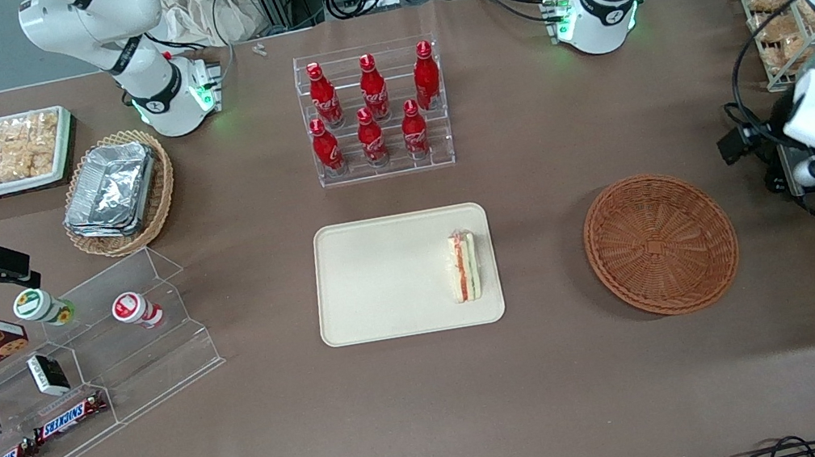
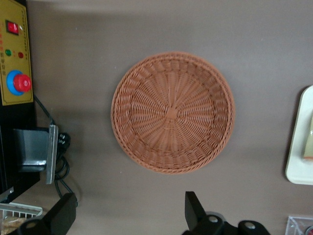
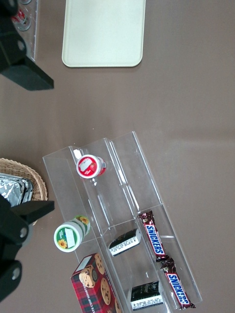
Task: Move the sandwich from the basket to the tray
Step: 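Open the left gripper and withdraw it back beside the basket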
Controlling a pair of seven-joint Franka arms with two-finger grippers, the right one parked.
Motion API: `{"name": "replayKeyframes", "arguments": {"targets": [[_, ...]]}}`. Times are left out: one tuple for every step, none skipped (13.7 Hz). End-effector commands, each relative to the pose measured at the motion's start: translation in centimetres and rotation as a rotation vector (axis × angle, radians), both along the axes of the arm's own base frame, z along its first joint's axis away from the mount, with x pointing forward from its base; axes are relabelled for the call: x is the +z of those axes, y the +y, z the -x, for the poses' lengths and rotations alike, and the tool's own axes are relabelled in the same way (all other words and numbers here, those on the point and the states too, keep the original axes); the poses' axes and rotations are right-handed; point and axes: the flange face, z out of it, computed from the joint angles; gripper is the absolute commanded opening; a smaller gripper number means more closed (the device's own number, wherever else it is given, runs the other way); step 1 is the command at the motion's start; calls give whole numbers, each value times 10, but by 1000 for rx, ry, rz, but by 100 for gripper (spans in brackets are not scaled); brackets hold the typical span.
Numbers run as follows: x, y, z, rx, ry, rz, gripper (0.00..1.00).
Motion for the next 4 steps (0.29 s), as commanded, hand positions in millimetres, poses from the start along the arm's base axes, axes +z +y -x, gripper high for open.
{"name": "replayKeyframes", "arguments": {"targets": [[13, 0, 2, -73, 21, 0, 100], [23, 5, -5, -132, 60, 3, 100], [29, 10, -14, -184, 81, 9, 100], [32, 12, -21, -199, 92, 15, 100]]}}
